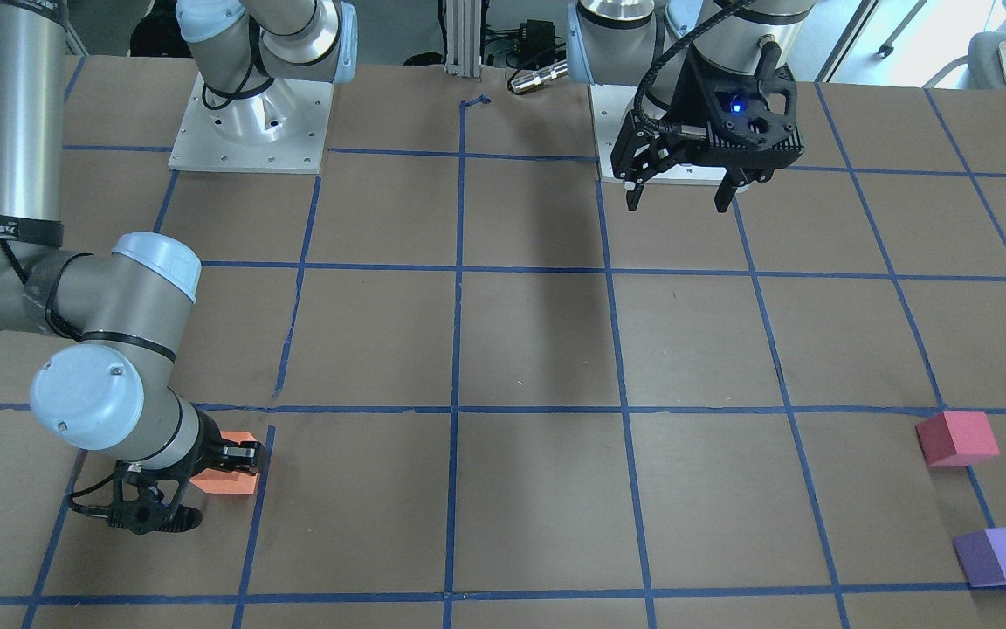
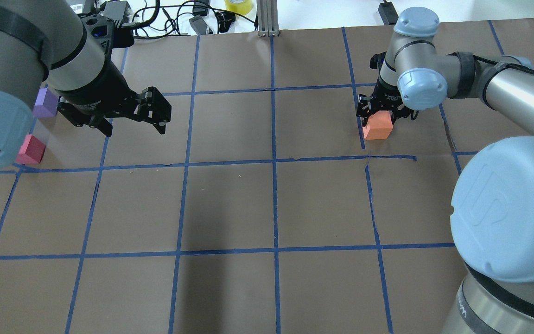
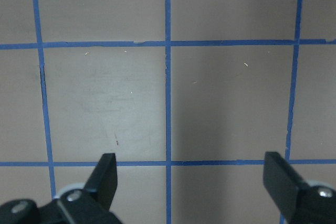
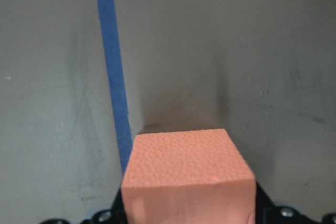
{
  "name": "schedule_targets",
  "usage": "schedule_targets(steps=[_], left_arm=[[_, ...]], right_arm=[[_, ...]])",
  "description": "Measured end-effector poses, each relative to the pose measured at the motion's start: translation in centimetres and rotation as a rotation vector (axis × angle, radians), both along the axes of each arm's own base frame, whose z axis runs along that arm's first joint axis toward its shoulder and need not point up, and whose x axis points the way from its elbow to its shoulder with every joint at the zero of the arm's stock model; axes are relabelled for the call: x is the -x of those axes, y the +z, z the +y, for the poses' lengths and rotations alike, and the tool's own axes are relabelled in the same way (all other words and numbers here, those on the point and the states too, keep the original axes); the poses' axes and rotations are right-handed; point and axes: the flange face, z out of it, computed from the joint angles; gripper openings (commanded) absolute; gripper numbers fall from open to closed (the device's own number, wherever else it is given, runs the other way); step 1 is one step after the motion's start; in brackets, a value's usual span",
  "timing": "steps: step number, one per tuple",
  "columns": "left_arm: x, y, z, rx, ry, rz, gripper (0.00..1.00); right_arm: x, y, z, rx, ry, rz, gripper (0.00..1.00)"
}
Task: Arrange blocks in a line
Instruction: 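Carry the orange cube with the right gripper toward the left arm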
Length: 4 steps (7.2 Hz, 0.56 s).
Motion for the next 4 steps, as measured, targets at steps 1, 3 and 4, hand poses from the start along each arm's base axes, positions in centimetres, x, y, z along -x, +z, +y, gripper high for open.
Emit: schedule_targets(steps=[1, 3, 4], left_arm=[[0.0, 0.0, 0.0, 0.000, -0.001, 0.000, 1.00], [0.0, 0.0, 0.0, -0.001, -0.001, 0.000, 1.00], [0.0, -0.1, -0.1, -0.003, -0.001, 0.000, 1.00]], right_arm=[[-0.2, 0.1, 0.0, 0.001, -0.014, -0.009, 0.16], [-2.4, 2.9, 0.1, 0.039, -0.043, -0.022, 0.12], [-5.0, 4.9, 0.0, 0.071, -0.068, -0.023, 0.12]])
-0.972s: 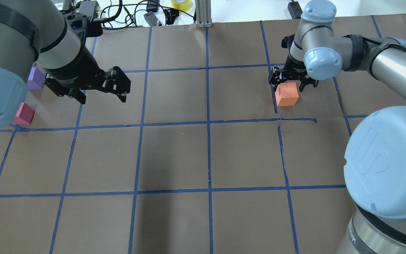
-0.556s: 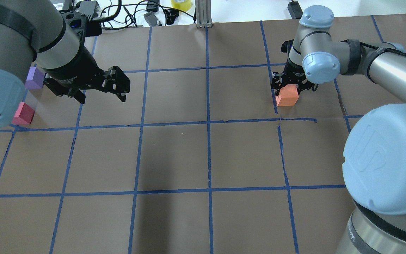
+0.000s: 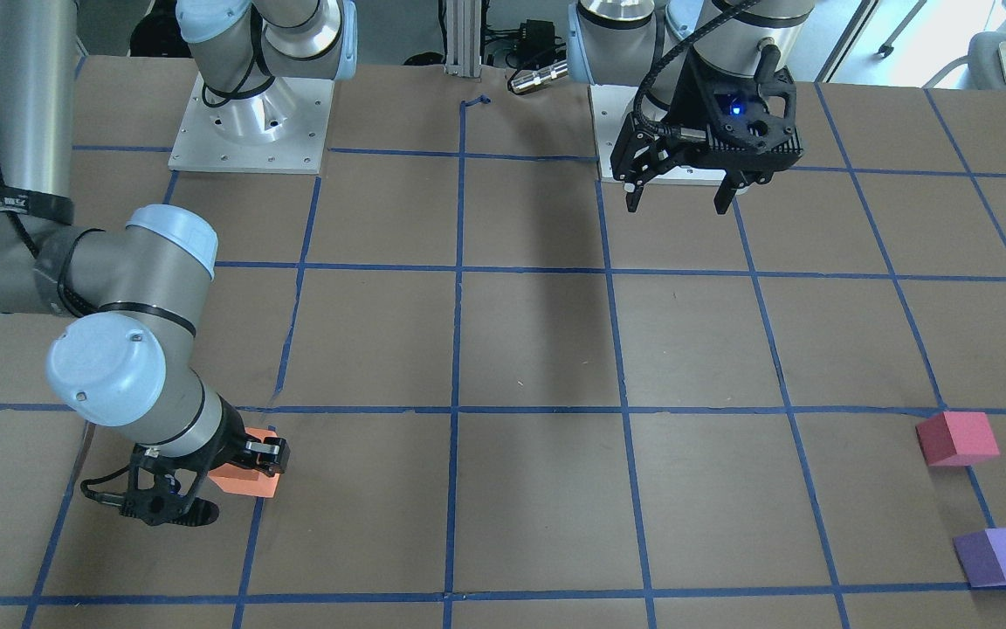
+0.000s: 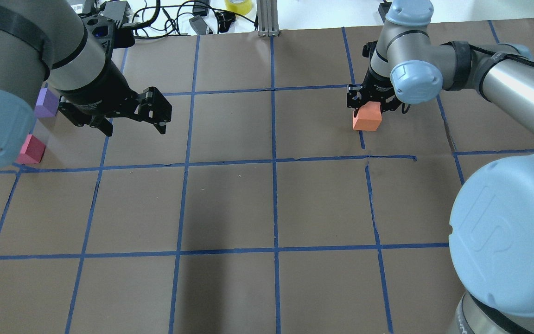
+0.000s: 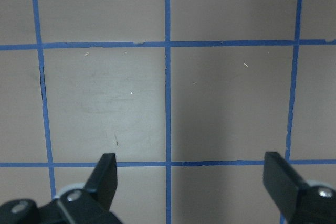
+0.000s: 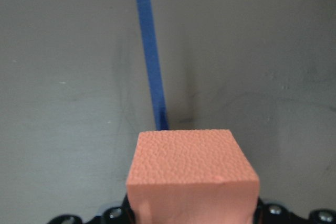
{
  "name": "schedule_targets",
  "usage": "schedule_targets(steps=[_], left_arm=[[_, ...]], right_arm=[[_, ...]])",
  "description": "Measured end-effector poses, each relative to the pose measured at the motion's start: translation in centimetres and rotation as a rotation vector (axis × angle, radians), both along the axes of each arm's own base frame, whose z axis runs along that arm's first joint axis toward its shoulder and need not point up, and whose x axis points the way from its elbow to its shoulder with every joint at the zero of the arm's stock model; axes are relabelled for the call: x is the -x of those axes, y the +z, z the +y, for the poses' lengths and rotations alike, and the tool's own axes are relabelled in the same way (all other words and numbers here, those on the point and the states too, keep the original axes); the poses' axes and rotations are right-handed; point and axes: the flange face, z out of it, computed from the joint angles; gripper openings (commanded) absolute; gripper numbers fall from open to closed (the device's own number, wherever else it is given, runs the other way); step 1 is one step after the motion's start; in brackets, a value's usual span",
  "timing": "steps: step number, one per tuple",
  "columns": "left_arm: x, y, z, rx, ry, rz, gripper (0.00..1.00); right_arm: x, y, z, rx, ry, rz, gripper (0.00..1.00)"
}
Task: Arrange blocks in a line
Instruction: 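Carry the orange cube with the right gripper toward the left arm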
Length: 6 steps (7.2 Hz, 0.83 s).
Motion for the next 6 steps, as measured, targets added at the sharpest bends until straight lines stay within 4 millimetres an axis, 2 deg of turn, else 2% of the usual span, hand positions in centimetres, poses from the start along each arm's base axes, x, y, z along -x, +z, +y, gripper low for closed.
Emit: schedule_targets(steps=[1, 2, 3, 4, 5, 6], left_arm=[[0.0, -0.1, -0.1, -0.002, 0.000, 0.000, 1.00], [0.0, -0.1, -0.1, -0.002, 0.000, 0.000, 1.00], [0.0, -0.1, -0.2, -0.002, 0.000, 0.000, 1.00], [0.0, -0.2, -0.3, -0.003, -0.003, 0.000, 1.00], [0.0, -0.2, -0.4, -0.004, -0.009, 0.000, 1.00], [0.0, -0.3, -0.4, -0.006, -0.012, 0.000, 1.00]], right_arm=[[-4.0, 1.5, -0.1, 0.020, -0.028, -0.008, 0.12], [-9.7, 2.4, 0.5, 0.022, -0.075, -0.034, 0.12], [-15.4, 2.7, 1.3, 0.021, -0.106, -0.062, 0.12], [-19.9, 2.0, 2.1, 0.012, -0.118, -0.072, 0.12], [-22.8, 0.4, 2.8, -0.008, -0.120, -0.068, 0.12], [-24.6, -1.4, 3.5, -0.029, -0.111, -0.057, 0.12]])
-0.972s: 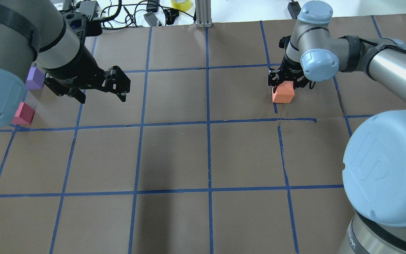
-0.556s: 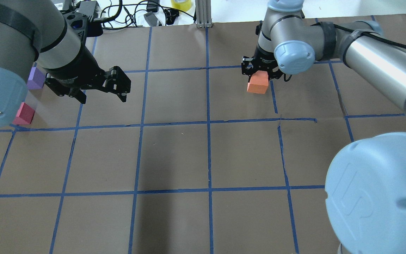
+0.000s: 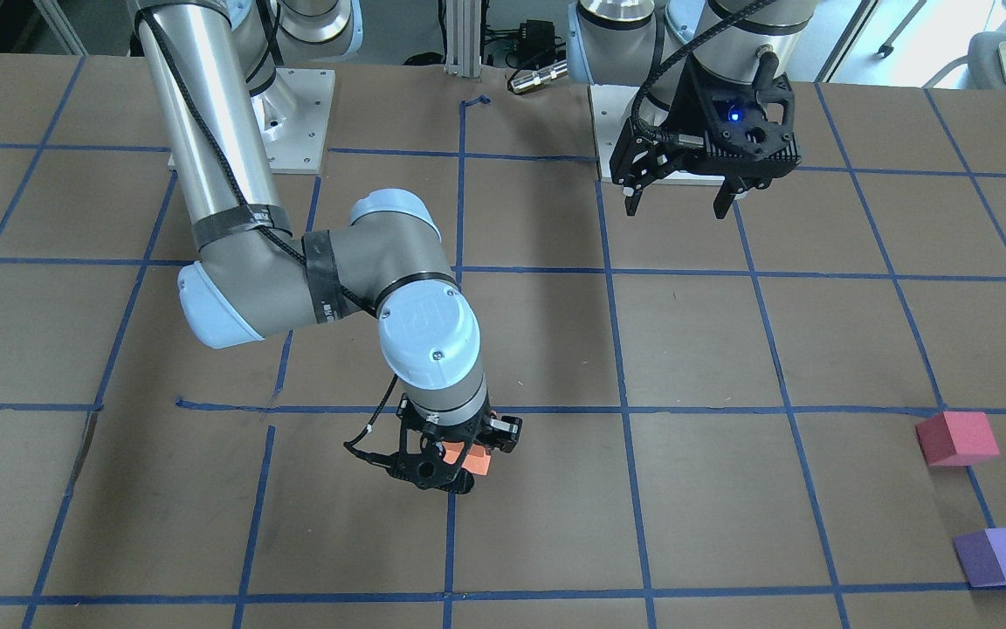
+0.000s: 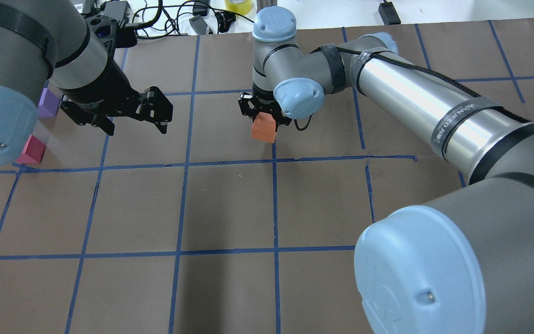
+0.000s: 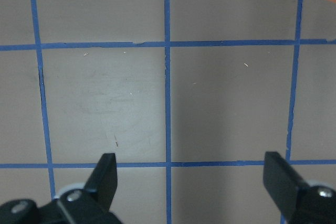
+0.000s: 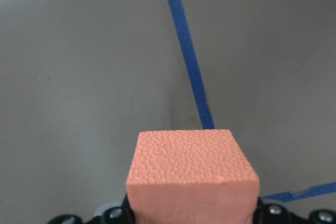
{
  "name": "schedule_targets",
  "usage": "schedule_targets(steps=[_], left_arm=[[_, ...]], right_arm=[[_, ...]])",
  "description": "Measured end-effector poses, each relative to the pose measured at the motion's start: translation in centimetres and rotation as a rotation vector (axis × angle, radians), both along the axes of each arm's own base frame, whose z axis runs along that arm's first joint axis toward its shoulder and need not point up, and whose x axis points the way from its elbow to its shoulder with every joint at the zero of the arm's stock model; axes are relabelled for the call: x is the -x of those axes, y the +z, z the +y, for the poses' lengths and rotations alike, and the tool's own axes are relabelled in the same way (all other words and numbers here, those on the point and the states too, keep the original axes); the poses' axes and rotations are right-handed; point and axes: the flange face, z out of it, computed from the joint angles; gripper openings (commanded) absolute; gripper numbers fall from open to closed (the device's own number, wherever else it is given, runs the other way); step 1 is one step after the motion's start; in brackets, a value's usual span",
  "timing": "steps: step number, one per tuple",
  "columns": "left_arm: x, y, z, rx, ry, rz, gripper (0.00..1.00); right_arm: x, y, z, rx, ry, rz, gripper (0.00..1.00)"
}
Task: Arrange blocks in a line
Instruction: 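Carry the orange cube with the right gripper toward the left arm, then set the orange cube down and open the right gripper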
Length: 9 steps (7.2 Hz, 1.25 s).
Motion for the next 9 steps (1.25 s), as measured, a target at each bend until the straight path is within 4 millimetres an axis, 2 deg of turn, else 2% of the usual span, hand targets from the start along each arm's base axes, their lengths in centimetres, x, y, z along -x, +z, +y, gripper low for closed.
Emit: schedule_targets(steps=[2, 4, 5, 6, 7, 8, 9], left_arm=[[-0.1, 0.0, 0.0, -0.001, 0.000, -0.004, 1.00], [-0.1, 0.5, 0.1, 0.010, 0.001, -0.004, 1.00], [-0.2, 0.6, 0.0, 0.018, 0.007, -0.006, 1.00], [-0.2, 0.7, -0.1, 0.033, 0.018, -0.008, 1.00], [-0.2, 0.8, -0.2, 0.048, 0.021, -0.009, 1.00], [-0.2, 0.7, -0.7, 0.065, 0.020, -0.008, 0.93], [-0.3, 0.2, -1.5, 0.079, 0.016, -0.008, 0.98]], right_arm=[[-0.9, -2.0, 0.5, -0.011, 0.066, 0.038, 0.13], [-1.0, -2.5, 0.6, -0.012, 0.102, 0.052, 0.17], [-1.1, -2.4, 0.6, -0.005, 0.108, 0.049, 0.70], [-1.2, -2.4, 0.7, 0.002, 0.108, 0.048, 1.00], [-1.3, -2.4, 0.7, 0.005, 0.104, 0.048, 1.00], [-1.3, -2.4, 0.8, 0.005, 0.108, 0.047, 1.00], [-1.1, -1.9, 0.6, 0.011, 0.120, 0.045, 1.00]])
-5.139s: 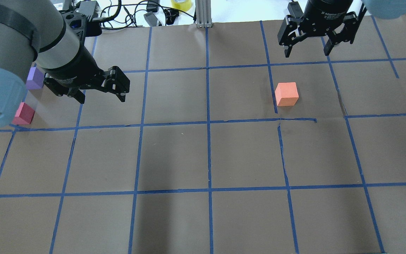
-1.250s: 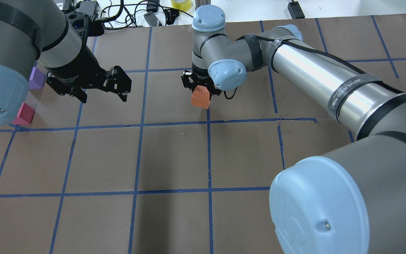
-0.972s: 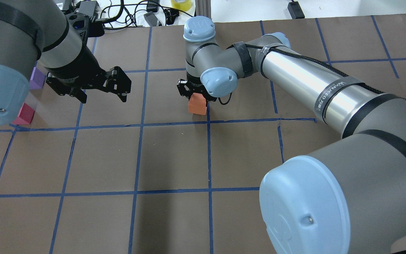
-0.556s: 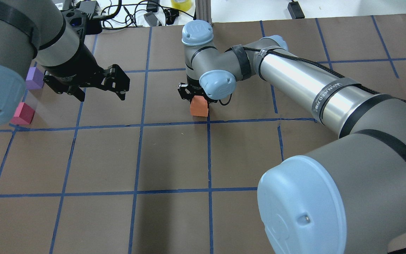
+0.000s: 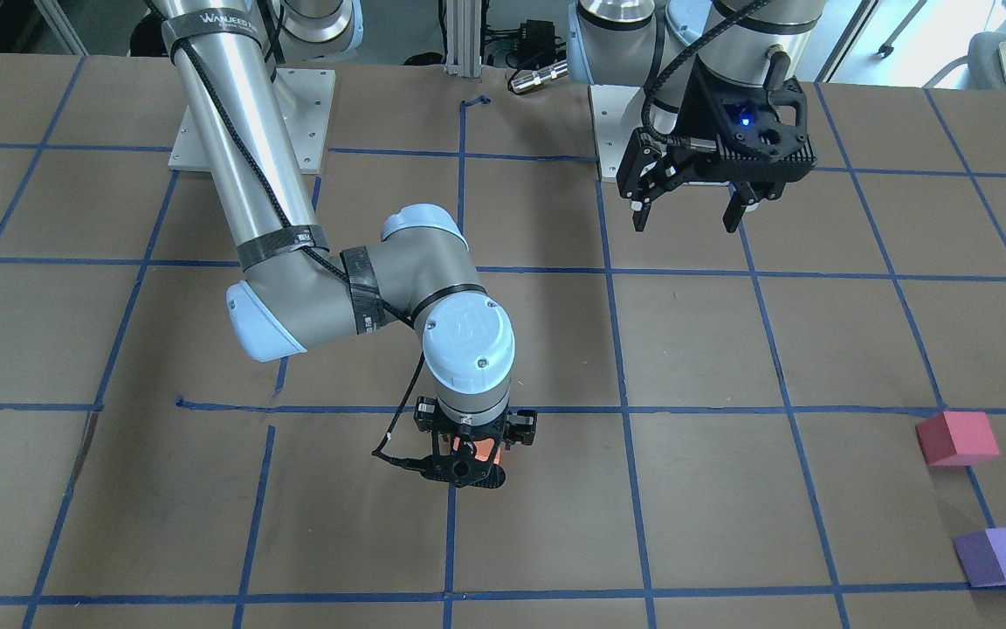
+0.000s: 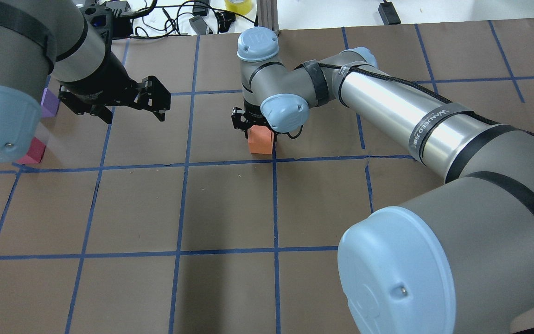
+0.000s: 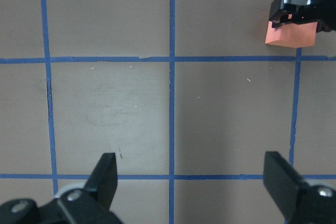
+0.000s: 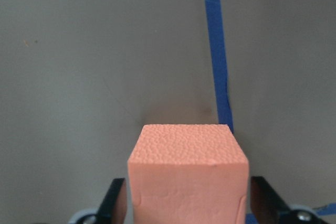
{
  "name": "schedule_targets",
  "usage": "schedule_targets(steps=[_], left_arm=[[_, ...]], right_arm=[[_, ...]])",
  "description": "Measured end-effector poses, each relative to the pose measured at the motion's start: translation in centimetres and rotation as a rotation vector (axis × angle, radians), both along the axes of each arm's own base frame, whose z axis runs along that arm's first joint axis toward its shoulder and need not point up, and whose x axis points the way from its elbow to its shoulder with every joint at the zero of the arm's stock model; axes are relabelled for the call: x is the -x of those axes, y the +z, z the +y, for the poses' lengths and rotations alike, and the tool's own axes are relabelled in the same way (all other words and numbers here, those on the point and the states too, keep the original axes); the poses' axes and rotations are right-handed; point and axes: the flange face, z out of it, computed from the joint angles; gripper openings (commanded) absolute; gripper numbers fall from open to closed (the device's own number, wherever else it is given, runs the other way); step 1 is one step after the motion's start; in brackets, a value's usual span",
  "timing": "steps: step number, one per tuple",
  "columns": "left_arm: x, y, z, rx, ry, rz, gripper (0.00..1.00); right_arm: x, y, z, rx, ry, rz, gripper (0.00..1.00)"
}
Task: Arrange blocks in a line
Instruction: 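Set the orange cube down and open the right gripper, then reach the left gripper to the orange cube while the right arm withdraws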
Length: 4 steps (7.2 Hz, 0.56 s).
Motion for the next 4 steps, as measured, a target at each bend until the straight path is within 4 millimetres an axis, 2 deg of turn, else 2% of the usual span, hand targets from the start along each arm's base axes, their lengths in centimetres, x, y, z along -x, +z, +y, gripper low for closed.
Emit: schedule_targets(steps=[1, 2, 3, 4], left_arm=[[-0.1, -1.0, -1.0, -0.006, -0.023, -0.004, 1.00], [-0.1, -2.8, -2.4, -0.033, -0.055, -0.010, 1.00], [-0.1, -5.3, -4.1, -0.064, -0.063, -0.011, 1.00], [0.0, -8.4, -6.1, -0.095, -0.047, -0.008, 1.00]], right_arm=[[1.2, 1.5, -0.8, 0.024, 0.031, -0.007, 1.00], [4.3, 4.3, -2.2, 0.049, 0.067, -0.016, 1.00], [9.4, 8.0, -3.4, 0.058, 0.084, -0.022, 1.00], [15.1, 12.2, -3.7, 0.053, 0.095, -0.008, 1.00]])
